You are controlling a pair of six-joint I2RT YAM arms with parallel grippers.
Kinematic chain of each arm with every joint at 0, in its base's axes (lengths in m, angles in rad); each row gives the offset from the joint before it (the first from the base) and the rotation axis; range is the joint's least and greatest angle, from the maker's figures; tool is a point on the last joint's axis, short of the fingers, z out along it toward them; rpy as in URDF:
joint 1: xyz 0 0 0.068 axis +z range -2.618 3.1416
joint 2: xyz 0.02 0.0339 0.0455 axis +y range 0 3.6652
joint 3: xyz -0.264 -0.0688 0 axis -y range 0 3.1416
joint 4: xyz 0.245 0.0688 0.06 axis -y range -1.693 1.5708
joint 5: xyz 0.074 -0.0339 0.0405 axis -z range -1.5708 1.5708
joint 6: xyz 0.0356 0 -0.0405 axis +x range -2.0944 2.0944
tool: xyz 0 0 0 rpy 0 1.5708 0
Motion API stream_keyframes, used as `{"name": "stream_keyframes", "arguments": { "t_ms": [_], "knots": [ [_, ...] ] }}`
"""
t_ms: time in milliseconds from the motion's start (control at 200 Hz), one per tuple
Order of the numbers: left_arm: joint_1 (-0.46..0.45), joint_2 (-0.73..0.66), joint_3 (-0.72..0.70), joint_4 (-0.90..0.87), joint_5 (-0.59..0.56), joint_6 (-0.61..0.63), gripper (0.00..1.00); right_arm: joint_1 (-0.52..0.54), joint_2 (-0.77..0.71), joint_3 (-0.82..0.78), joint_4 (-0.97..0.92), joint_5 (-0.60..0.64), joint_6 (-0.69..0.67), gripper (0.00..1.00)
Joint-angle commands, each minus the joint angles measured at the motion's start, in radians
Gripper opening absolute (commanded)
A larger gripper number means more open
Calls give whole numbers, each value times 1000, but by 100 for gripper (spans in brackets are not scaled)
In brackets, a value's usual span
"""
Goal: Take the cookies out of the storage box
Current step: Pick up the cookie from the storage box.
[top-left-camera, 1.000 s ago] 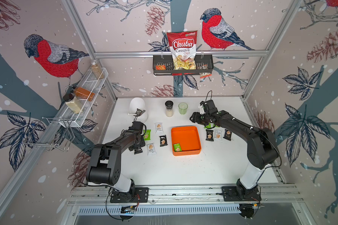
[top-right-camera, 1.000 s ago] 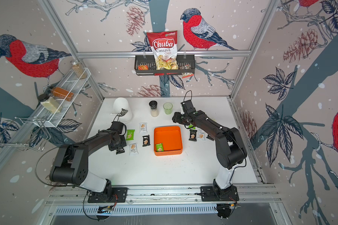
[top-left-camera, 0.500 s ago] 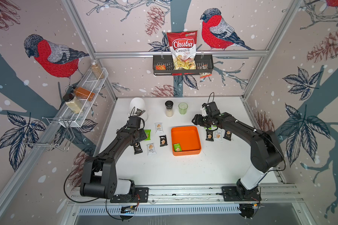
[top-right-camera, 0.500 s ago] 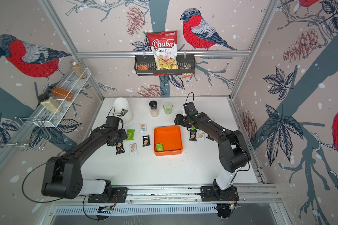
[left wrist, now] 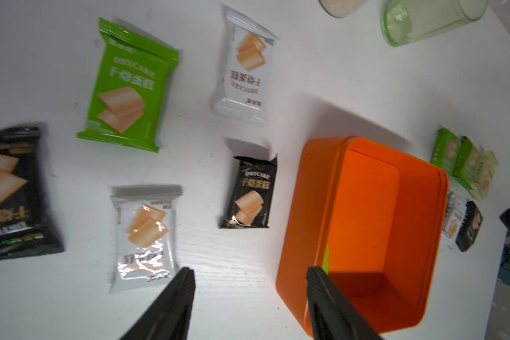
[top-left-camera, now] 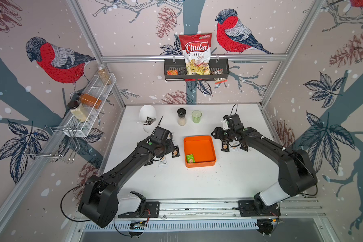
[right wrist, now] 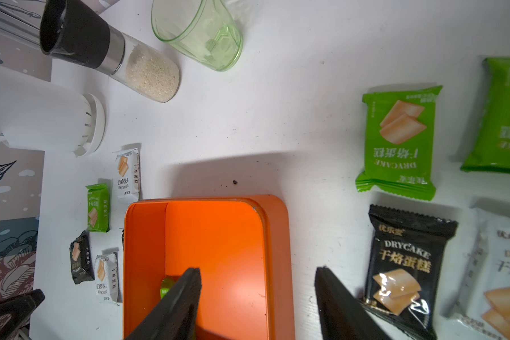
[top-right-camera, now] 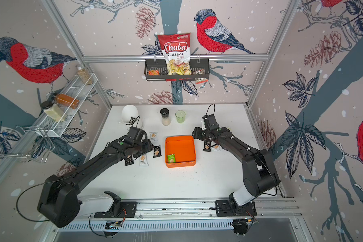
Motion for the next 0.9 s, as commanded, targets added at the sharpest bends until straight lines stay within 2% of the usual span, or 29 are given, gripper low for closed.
{"name": "stream_keyframes", "arguments": {
  "t_ms": [0, 195, 420, 670, 895],
  "knots": [
    [-76, 29, 35, 14, -31, -95, 65, -13, -30, -28, 20, -11, -14, 67],
    [-196, 144, 90, 17, -50, -127, 65, -58, -89, -76, 22, -31, -26, 67],
    [-282, 315, 248, -10, -68, -112, 65, -115, -135, -100, 3, -53, -56, 67],
    [-328, 448, 368, -27, -62, -108, 65, -163, -158, -114, 6, -81, -63, 67],
    [-345, 571, 478, -168, -98, -100, 66, -188, -175, -135, 21, -84, -59, 67]
  ]
}}
